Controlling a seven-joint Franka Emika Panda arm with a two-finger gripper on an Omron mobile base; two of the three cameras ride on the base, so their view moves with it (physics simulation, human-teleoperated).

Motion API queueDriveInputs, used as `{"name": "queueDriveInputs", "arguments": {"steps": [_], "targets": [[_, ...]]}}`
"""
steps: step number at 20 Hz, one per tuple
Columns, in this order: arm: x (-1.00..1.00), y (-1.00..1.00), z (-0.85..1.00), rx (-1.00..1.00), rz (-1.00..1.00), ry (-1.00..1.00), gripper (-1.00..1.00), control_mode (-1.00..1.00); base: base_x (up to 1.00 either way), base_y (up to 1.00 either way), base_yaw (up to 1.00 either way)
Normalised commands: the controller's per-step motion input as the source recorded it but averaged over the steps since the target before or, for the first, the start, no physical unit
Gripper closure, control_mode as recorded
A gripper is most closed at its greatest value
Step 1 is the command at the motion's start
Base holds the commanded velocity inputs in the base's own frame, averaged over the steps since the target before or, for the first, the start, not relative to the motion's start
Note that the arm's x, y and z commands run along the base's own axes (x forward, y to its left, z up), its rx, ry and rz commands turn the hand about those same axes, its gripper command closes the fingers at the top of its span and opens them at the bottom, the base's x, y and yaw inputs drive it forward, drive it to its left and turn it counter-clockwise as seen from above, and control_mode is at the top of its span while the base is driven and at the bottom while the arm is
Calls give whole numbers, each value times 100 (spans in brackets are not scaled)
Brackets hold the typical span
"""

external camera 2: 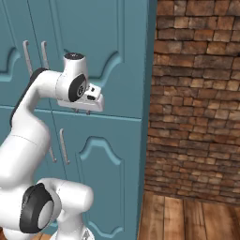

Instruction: Open the cabinet and setup a tea strainer by placing it in the bowl upright.

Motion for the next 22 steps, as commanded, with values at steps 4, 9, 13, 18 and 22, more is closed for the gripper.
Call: {"name": "queueDriveInputs", "arguments": {"steps": [4, 9, 13, 18, 22], "targets": [[4, 49, 10, -4, 4, -7, -100, -100, 0, 0, 0], [26, 91, 22, -13, 0, -19, -100, -100, 0, 0, 0], [43, 83, 54, -6, 0, -30, -100, -100, 0, 0, 0], [48, 58, 67, 0, -1, -29, -100, -100, 0, 0, 0], [37, 38, 70, 0, -4, -29, -100, -100, 0, 0, 0]]}}
